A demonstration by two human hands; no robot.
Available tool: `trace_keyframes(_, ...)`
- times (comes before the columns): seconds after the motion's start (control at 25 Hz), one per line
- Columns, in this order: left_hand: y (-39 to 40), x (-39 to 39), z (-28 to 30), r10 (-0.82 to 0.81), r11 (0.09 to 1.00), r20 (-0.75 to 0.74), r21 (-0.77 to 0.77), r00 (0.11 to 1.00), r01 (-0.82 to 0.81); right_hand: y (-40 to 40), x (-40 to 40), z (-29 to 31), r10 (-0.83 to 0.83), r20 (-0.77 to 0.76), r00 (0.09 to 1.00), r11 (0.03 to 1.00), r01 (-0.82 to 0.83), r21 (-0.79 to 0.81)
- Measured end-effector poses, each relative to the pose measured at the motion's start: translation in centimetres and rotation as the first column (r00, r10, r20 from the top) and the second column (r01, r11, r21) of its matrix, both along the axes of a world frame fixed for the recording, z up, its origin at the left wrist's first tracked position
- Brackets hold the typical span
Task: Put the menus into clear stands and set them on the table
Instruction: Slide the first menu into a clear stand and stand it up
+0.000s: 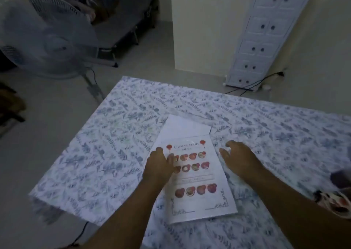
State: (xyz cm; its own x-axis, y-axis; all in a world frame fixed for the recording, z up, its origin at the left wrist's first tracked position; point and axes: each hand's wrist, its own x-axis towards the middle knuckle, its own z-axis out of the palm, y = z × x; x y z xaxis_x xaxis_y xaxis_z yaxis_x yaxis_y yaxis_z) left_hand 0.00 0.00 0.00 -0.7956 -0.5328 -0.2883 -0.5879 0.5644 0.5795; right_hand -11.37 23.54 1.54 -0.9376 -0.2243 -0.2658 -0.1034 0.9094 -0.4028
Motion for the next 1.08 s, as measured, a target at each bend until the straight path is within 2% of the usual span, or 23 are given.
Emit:
trace_keyframes(0.16,-1.7,0.4,-4.4,0.064,0.978,0.136,0.188,0.989,-0.089,-1.0,0.9,-4.0,-0.112,0.236,0.965,0.994,0.106,0.039)
trace_keyframes(0.28,-2.5,0.0,-5.4,0.138,0.941,0.111,0.296,0.984,-0.165,-1.5,1.4,-4.9,-0.197,0.259,0.945,0.976,0.213,-0.034)
trace_keyframes(0.44,-1.6,-0.3,-3.8,0.156,0.91,0.041,0.382,0.987,-0.159,-0.1,2.3,-4.2,-0.307,0.279,0.91,0.917,0.361,-0.17)
trace_keyframes(0.52,0.3,-0.9,-2.2,0.118,0.905,-0.026,0.413,0.993,-0.097,2.1,3.0,-2.8,-0.384,0.252,0.888,0.867,0.441,-0.233)
trace_keyframes(0.6,3.0,-2.0,-0.2,0.056,0.913,-0.111,0.407,0.992,-0.006,5.4,3.4,-1.1,-0.461,0.157,0.873,0.824,0.487,-0.29)
trace_keyframes(0.8,10.2,-5.5,3.9,-0.094,0.902,-0.369,0.362,0.925,0.236,13.9,4.1,2.4,-0.606,-0.11,0.787,0.717,0.482,-0.504)
trace_keyframes(0.96,14.5,-6.1,3.6,-0.142,0.908,-0.485,0.283,0.863,0.309,17.2,4.8,1.4,-0.69,-0.127,0.712,0.606,0.474,-0.639)
trace_keyframes(1.08,16.3,-5.0,2.5,-0.076,0.92,-0.545,0.285,0.835,0.27,17.5,5.4,-0.1,-0.716,-0.132,0.685,0.572,0.468,-0.673)
